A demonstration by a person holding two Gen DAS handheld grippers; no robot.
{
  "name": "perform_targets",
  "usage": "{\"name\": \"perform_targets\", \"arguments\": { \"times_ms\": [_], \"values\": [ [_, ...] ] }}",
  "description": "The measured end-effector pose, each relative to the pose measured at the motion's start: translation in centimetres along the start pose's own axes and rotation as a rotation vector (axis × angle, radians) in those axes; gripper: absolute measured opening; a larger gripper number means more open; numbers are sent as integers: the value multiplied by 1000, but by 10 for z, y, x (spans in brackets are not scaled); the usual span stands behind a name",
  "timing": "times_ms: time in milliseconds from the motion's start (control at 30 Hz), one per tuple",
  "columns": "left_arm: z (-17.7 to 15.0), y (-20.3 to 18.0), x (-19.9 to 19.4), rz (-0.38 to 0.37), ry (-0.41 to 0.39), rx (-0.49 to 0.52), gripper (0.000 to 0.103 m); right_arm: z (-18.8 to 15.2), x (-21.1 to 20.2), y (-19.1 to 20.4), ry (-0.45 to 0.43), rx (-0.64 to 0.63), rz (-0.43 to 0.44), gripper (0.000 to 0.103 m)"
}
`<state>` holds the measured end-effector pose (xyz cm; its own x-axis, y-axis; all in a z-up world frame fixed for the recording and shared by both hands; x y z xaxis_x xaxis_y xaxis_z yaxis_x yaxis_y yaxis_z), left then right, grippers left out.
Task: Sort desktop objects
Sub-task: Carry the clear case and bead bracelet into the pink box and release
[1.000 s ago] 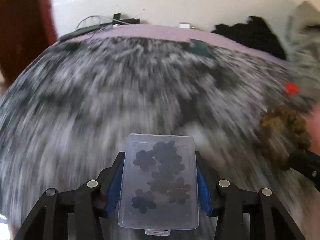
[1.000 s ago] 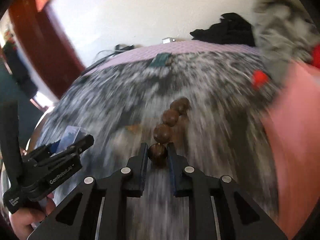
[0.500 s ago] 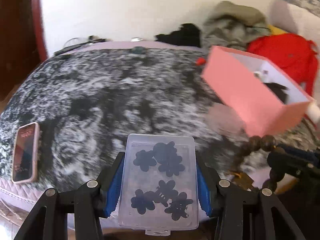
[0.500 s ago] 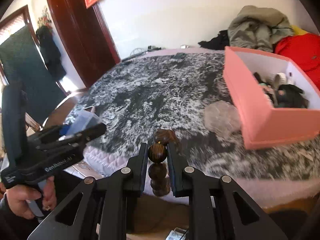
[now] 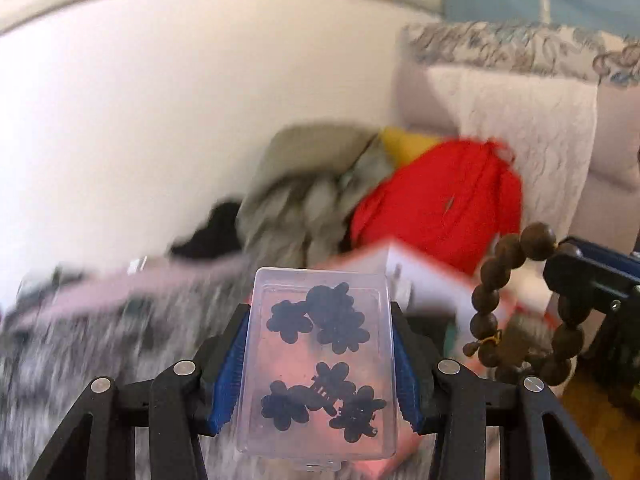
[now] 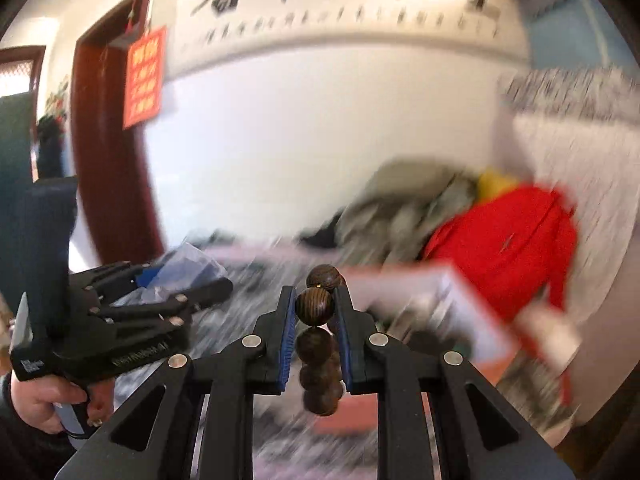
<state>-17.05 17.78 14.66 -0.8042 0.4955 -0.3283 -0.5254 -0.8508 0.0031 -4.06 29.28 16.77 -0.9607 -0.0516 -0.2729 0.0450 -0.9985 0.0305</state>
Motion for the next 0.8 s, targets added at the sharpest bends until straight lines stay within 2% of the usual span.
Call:
{"name": "perform_targets", "arguments": {
  "times_ms": [67, 167, 300, 367, 400, 433, 467, 533, 600, 800],
  "values": [
    [32, -6, 23, -22, -35, 0, 54, 33, 6, -20, -60, -15, -46, 20],
    [62, -13, 65, -46, -47, -9, 54, 65, 30, -52, -110, -4, -101, 20],
    [36, -25, 148, -62, 85, 13, 56, 61, 80, -94, -83, 59, -141, 20],
    [-6, -31, 200, -42, 225, 50, 85, 36, 125, -119, -1, 98, -174, 25],
    [-31, -28, 223, -2, 298, 64, 97, 20, 150, -131, 55, 110, -195, 51],
    [-55, -24, 240, 31, 358, 77, 97, 0, 166, -145, 104, 149, -237, 80],
    [-71, -18, 247, 44, 387, 82, 97, -20, 182, -158, 153, 188, -280, 83],
    [-83, -4, 243, 53, 389, 57, 97, -46, 192, -168, 178, 259, -267, 83],
    [-83, 13, 229, 71, 369, 29, 97, -55, 187, -172, 163, 275, -275, 84],
    [-54, 57, 146, 184, 247, 21, 102, -36, 153, -168, 90, 317, -300, 91]
  ]
}}
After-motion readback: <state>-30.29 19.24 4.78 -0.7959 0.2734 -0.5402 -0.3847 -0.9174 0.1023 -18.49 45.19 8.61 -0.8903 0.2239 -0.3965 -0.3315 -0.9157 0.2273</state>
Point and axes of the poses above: each gripper's, at about its wrist camera, not at the fingertips, and x roughly the way its jaws point, y to its left, z to its top, the point moved 7 cm from there along x, roughly the way its jaws point, and after that the axes turned 4 degrees about -y, right-handed, at the moved point
